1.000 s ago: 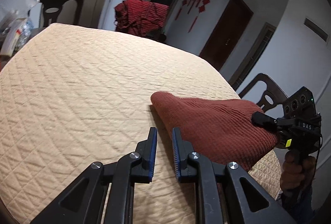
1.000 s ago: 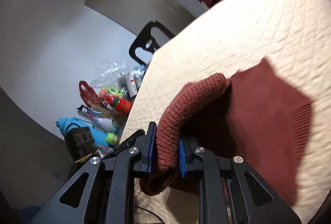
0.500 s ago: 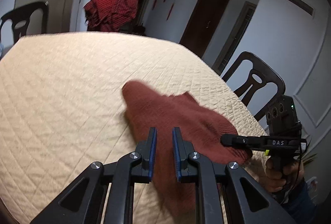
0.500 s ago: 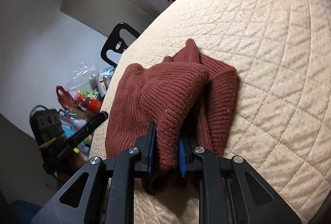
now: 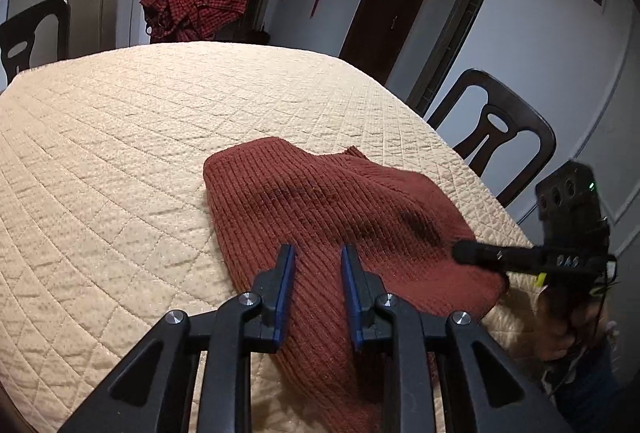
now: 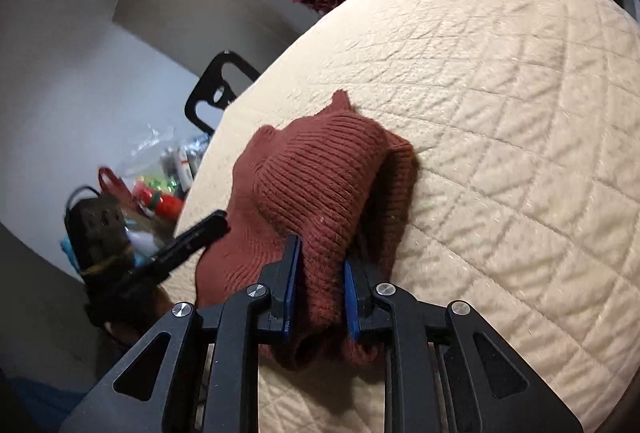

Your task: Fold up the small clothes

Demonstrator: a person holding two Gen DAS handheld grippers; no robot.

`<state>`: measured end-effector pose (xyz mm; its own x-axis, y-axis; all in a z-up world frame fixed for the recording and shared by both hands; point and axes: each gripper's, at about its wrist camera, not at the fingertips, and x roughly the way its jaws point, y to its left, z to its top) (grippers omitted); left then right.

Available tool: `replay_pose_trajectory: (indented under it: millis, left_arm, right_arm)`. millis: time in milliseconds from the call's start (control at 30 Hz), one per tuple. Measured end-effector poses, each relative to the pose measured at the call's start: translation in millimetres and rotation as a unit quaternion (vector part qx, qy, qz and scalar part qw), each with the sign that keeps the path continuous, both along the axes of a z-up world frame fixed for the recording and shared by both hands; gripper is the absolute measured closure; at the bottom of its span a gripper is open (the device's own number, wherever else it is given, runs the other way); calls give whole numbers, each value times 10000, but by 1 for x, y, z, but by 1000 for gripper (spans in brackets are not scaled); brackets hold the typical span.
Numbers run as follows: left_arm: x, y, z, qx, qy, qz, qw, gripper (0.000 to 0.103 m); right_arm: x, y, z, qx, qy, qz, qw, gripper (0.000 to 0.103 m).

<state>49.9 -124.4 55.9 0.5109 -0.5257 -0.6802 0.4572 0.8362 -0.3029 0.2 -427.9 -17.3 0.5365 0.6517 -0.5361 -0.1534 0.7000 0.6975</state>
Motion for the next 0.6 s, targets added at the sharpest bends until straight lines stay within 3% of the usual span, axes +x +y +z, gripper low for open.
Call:
replay_pose_trajectory:
  millis: [100, 233, 367, 467, 533, 600]
  left_arm:
    - [0, 0, 3, -2, 14, 5, 10000, 77]
    - [10, -2, 17, -12, -143, 79, 9999, 77]
    - [27, -14, 23, 100, -298, 98, 9995, 77]
    - [36, -31, 13, 405, -336, -43, 9986, 76]
    - [41, -36, -2, 699, -150, -39, 9974, 74]
    - [42, -33, -15, 630, 4, -37, 9980, 73]
  right_arm:
    - [-2, -4, 8, -133, 17, -142, 9998, 82]
    - [-5, -6, 34, -428, -431, -464, 9971, 82]
    - [12, 13, 48, -615, -737, -344, 9948, 82]
    - [30, 30, 37, -1066, -605, -230, 9922, 82]
    - [38, 37, 19, -1515, -379, -190, 9875, 82]
    - [33, 34, 15, -1500, -579, -156, 9869, 82]
